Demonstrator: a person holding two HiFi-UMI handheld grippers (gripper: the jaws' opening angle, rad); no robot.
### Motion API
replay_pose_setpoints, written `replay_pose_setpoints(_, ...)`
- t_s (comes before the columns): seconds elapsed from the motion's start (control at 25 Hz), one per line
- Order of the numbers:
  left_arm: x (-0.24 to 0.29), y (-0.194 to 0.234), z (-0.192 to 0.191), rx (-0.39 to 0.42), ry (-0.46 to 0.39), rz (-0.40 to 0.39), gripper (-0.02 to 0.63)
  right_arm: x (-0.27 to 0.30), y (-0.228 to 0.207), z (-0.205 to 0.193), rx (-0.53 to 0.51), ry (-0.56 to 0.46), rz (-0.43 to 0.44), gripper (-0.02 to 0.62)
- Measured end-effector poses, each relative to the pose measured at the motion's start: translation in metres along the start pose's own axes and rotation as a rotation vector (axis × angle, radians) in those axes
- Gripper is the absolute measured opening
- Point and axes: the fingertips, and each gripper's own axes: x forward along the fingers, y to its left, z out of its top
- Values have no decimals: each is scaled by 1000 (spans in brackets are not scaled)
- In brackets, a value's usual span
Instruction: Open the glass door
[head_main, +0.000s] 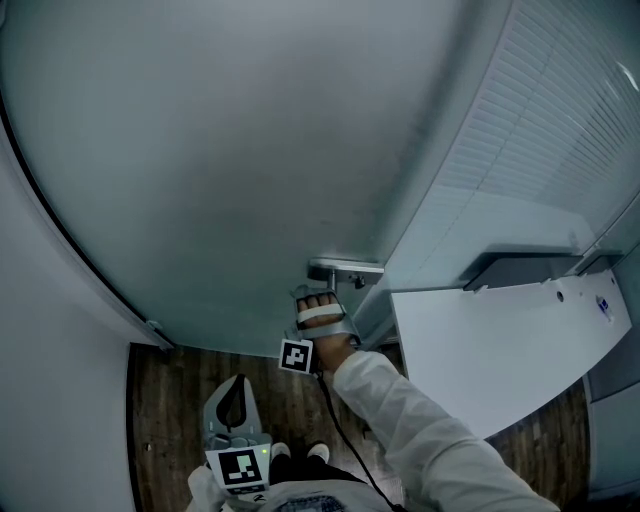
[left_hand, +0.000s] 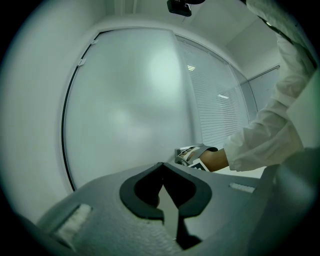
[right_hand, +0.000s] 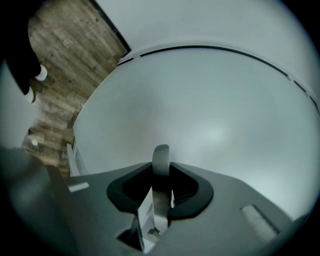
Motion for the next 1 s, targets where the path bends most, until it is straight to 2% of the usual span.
replay_pose_setpoints(0.08, -6, 7, -1, 10, 4, -2, 3, -9, -6, 3, 55, -12, 16, 97)
replay_pose_setpoints(0.28, -16, 21, 8, 34, 5, -15, 3, -27, -13, 5, 86, -12, 32, 97)
replay_pose_setpoints(0.4, -8, 26, 0, 39, 11, -33, 3, -23, -8, 6, 117, -2, 53, 97)
replay_pose_setpoints(0.56, -4, 28, -7, 21, 7, -53, 3, -28, -5, 12, 218, -8, 80, 97)
replay_pose_setpoints(0.76, -6, 22, -12, 45, 6, -86, 3, -34, -17, 8, 336, -27, 14, 97)
replay_pose_setpoints(0.92, -9, 18, -13, 43, 5, -104, 3, -45, -28, 10, 459, -68, 51, 97)
replay_pose_setpoints(1.0, -12, 20, -10, 50, 6, -111, 3, -47, -27, 11, 482, -61, 55, 100)
